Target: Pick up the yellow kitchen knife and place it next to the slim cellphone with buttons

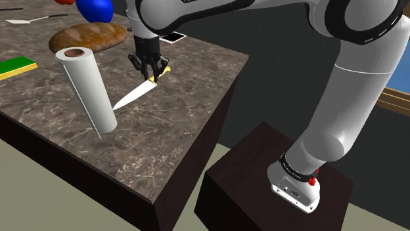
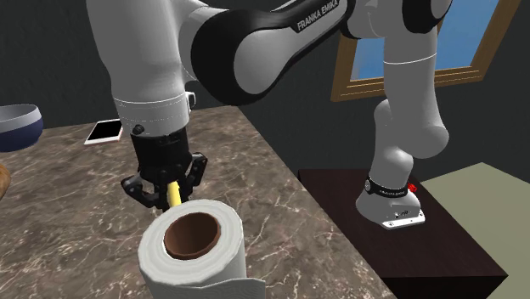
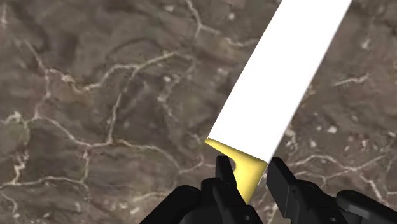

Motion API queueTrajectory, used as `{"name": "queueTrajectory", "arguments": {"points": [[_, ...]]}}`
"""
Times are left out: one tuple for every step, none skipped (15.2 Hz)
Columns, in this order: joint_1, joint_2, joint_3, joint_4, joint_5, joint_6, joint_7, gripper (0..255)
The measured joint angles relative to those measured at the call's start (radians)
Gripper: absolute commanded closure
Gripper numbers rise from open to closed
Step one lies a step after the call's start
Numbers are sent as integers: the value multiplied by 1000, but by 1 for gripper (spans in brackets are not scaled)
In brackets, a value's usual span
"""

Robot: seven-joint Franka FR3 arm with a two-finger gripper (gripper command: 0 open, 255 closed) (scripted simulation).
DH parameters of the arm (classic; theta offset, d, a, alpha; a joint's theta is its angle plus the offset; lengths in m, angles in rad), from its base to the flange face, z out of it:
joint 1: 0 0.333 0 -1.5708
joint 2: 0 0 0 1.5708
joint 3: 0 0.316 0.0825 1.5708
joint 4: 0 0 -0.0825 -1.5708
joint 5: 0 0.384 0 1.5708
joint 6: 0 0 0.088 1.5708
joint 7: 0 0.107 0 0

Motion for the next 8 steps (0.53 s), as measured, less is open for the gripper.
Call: {"name": "queueTrajectory", "arguments": {"points": [[-1, -5, 1, 6, 3, -10, -2, 255], [0, -6, 2, 18, 5, -23, -4, 255], [0, -9, 2, 26, 7, -33, -6, 255], [1, -6, 3, 45, 6, -50, -8, 255], [1, -8, 3, 57, 8, -63, -10, 255], [2, -10, 4, 69, 10, -76, -11, 255], [4, -12, 5, 77, 11, -86, -11, 255], [4, -12, 6, 91, 12, -101, -13, 255]]}}
